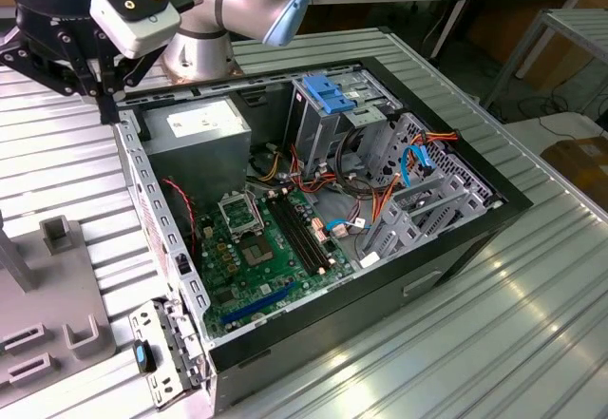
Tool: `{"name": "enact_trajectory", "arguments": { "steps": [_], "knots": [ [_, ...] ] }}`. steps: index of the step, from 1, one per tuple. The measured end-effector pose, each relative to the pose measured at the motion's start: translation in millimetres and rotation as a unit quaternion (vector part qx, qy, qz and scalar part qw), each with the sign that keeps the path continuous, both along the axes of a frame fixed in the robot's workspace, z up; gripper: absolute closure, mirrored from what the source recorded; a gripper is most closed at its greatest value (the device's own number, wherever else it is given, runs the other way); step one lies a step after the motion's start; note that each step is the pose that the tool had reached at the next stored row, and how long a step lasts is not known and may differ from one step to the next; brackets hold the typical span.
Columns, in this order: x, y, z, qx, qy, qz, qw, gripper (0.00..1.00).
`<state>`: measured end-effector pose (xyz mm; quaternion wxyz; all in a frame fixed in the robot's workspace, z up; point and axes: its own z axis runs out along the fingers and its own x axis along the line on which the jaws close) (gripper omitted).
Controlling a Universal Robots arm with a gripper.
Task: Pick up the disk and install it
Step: 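Reach for the disk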
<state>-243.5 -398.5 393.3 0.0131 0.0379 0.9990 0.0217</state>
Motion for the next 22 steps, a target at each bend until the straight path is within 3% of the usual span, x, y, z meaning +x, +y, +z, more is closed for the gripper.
{"name": "enact_trajectory", "arguments": {
  "steps": [22],
  "knots": [
    [-34.0,0.1,0.0,0.0000,0.0000,0.000,1.0000,0.89]
  ]
}}
